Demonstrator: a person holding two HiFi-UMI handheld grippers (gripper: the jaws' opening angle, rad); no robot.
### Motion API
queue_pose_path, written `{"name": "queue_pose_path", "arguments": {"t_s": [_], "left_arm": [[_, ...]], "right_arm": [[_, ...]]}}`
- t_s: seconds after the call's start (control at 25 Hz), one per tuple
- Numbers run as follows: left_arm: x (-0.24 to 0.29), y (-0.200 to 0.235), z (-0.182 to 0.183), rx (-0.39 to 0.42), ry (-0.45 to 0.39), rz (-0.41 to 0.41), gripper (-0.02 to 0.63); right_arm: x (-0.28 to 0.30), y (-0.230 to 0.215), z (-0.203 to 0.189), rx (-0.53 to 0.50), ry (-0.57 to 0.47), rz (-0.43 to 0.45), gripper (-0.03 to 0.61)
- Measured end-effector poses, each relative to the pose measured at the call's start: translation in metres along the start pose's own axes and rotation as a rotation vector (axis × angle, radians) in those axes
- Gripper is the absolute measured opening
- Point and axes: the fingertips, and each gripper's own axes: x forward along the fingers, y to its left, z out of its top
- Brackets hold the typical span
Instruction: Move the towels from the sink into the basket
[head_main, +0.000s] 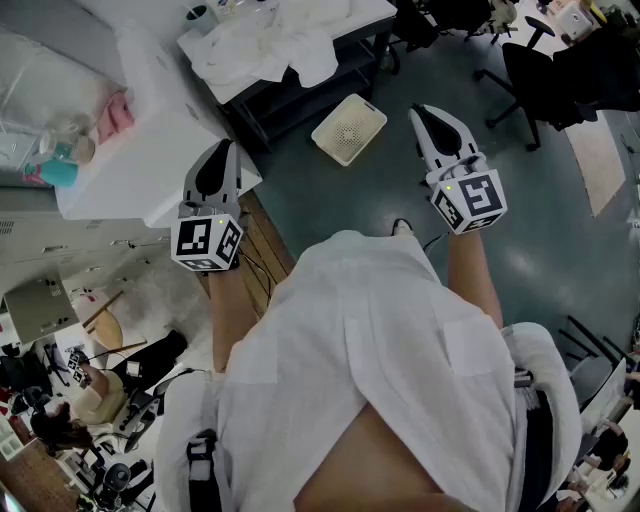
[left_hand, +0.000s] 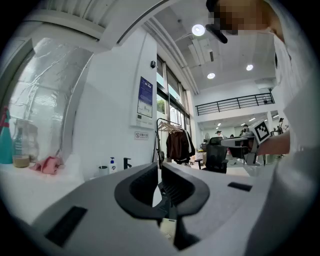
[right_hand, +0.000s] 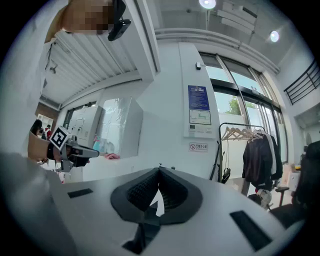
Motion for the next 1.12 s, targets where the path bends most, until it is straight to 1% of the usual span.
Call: {"name": "queue_pose_path", "arguments": {"t_s": [0.36, 0.56, 0.76, 0.92, 1.12], "left_arm": [[0.001, 0.002, -0.003, 0.002, 0.006, -0.001, 0.029], [0.001, 0.003, -0.004, 0.0, 0.006, 0.0, 0.029], [0.0, 0.003, -0.007, -0.001, 0.016, 0.0, 0.029], [-0.002, 0.004, -0.008, -0.009, 0.017, -0.001, 0.029], [-0.008, 0.016, -0.014, -0.026, 0.022, 0.014, 0.029]], "right_arm": [[0.003, 0.0, -0.002, 0.002, -0.001, 0.005, 0.026], [0.003, 0.001, -0.003, 0.043, -0.014, 0.023, 0.028], [0.007, 0.006, -0.008, -0.008, 0.014, 0.028, 0.028], [0.009, 0.008, -0.011, -0.01, 0.028, 0.03, 0.028], [0.021, 0.017, -0.015, -0.01, 0.04, 0.045, 0.028]]}}
